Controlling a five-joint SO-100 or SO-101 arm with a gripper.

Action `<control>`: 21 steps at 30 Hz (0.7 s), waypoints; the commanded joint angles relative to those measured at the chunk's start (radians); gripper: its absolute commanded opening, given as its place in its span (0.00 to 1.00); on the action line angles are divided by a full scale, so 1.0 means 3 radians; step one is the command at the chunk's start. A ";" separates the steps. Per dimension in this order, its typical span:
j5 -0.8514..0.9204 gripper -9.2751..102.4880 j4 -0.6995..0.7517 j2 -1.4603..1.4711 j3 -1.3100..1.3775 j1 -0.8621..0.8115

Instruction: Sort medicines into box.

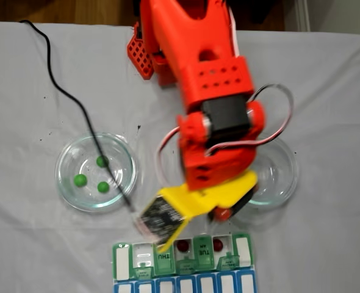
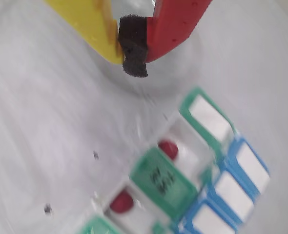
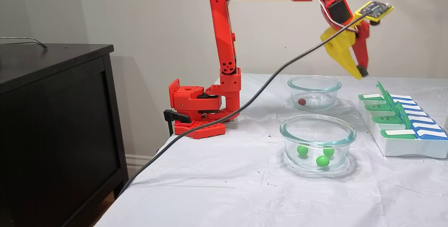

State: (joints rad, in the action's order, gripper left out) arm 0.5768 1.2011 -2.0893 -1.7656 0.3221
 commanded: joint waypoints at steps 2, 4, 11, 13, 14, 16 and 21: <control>-0.0082 0.08 0.0491 -0.0307 0.0343 0.0568; -0.0123 0.08 0.0343 -0.0297 0.0251 0.0665; -0.0240 0.08 0.0378 -0.0123 -0.0128 0.0992; -0.0245 0.08 0.0297 -0.0153 -0.0307 0.1038; -0.0179 0.09 0.0276 -0.0159 -0.0373 0.1048; -0.0102 0.15 0.0327 -0.0082 -0.0383 0.1053; -0.0118 0.20 0.0327 0.0133 -0.0327 0.0982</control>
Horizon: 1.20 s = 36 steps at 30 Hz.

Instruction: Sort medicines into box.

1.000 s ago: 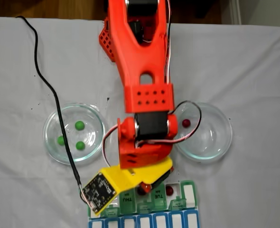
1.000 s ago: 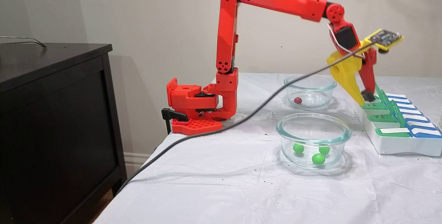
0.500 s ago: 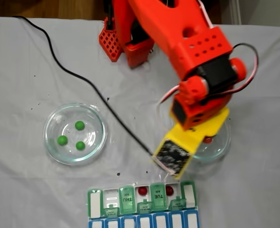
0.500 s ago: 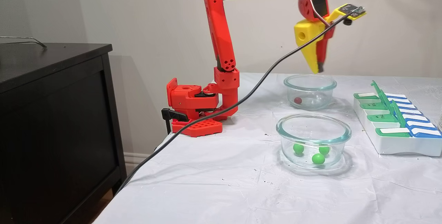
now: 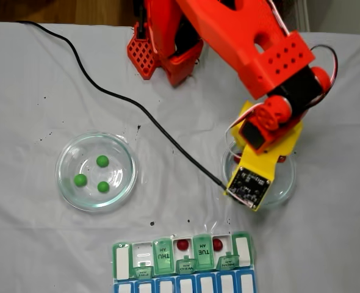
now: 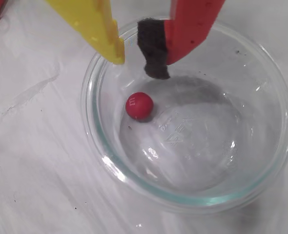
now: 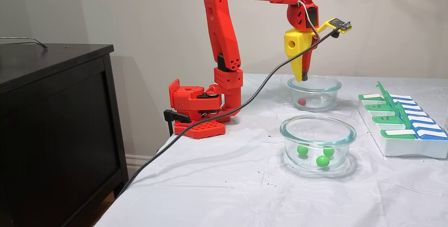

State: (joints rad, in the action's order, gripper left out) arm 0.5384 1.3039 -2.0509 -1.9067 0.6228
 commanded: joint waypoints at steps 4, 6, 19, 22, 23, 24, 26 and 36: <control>0.0066 0.21 -0.0087 0.0087 0.0082 -0.0036; 0.0133 0.21 -0.0133 0.0128 0.0020 -0.0051; 0.0240 0.20 -0.0169 0.0435 0.0077 -0.0128; 0.0107 0.21 -0.0138 0.0496 0.0087 -0.0118; 0.0061 0.21 -0.0102 0.0522 0.0102 -0.0107; 0.0000 0.22 -0.0061 0.0552 0.0118 -0.0092; -0.0102 0.22 0.0000 0.0608 0.0128 -0.0061; -0.0343 0.25 0.0470 0.0757 0.0399 0.0005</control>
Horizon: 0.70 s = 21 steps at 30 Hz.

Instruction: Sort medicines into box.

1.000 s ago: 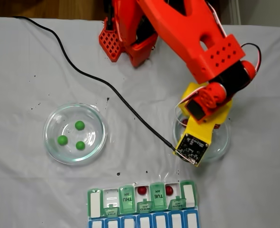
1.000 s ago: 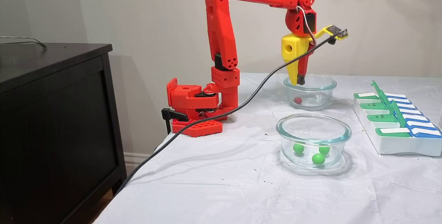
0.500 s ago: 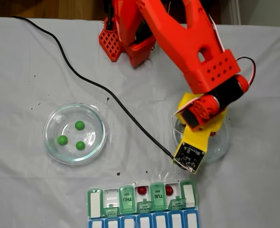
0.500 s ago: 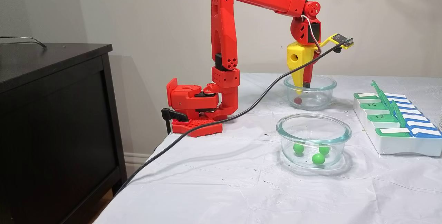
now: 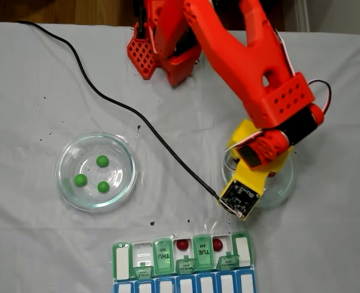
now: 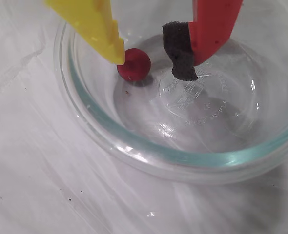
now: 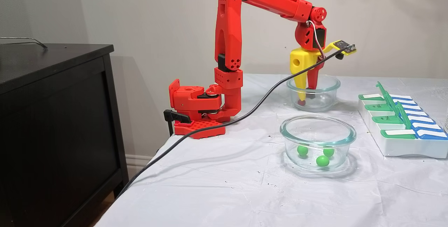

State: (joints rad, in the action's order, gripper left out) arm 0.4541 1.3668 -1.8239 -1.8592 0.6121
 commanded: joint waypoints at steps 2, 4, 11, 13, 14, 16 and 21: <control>-0.0148 0.26 0.0383 0.0082 0.0337 0.0061; -0.0205 0.27 0.0445 0.0164 0.0419 0.0061; -0.0343 0.31 0.0496 0.0348 0.0465 0.0031; -0.0373 0.31 0.0389 0.0363 0.0389 0.0000; -0.0378 0.30 0.0378 0.0383 0.0368 -0.0010; -0.0404 0.30 0.0368 0.0414 0.0358 -0.0031; -0.0419 0.29 0.0378 0.0404 0.0348 -0.0046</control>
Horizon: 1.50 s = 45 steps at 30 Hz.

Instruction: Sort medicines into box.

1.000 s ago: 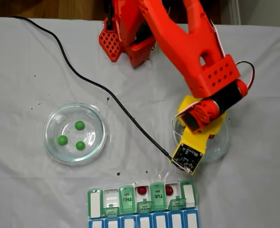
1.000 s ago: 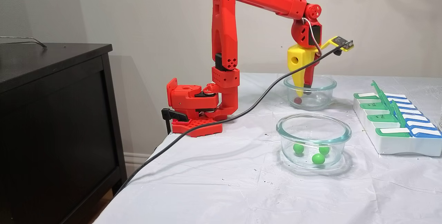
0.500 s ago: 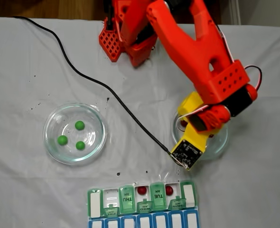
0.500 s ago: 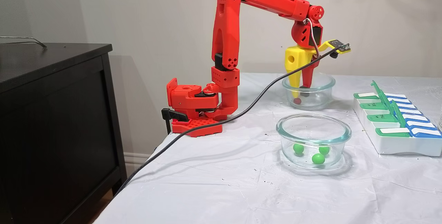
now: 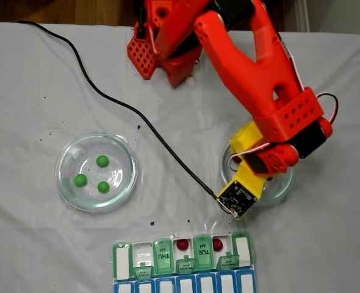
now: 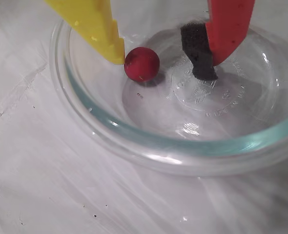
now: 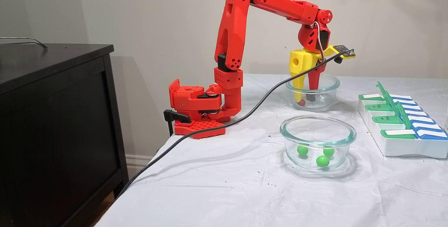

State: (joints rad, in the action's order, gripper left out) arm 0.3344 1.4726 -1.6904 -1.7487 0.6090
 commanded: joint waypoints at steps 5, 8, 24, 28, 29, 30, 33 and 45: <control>-0.0066 0.29 -0.0041 -0.0005 -0.0102 -0.0041; -0.0102 0.32 -0.0031 0.0041 -0.0148 -0.0026; -0.0082 0.27 0.0118 -0.0005 -0.0215 0.0143; -0.0066 0.25 0.0143 0.0056 -0.0179 0.0123; -0.0066 0.26 0.0123 0.0061 -0.0179 0.0107; -0.0061 0.26 0.0107 0.0072 -0.0179 0.0087; -0.0041 0.25 0.0051 0.0102 -0.0194 0.0066; -0.0072 0.08 -0.0107 0.0112 -0.0302 0.0056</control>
State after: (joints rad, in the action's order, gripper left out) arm 0.3175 1.4435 -1.6429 -1.8147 0.6397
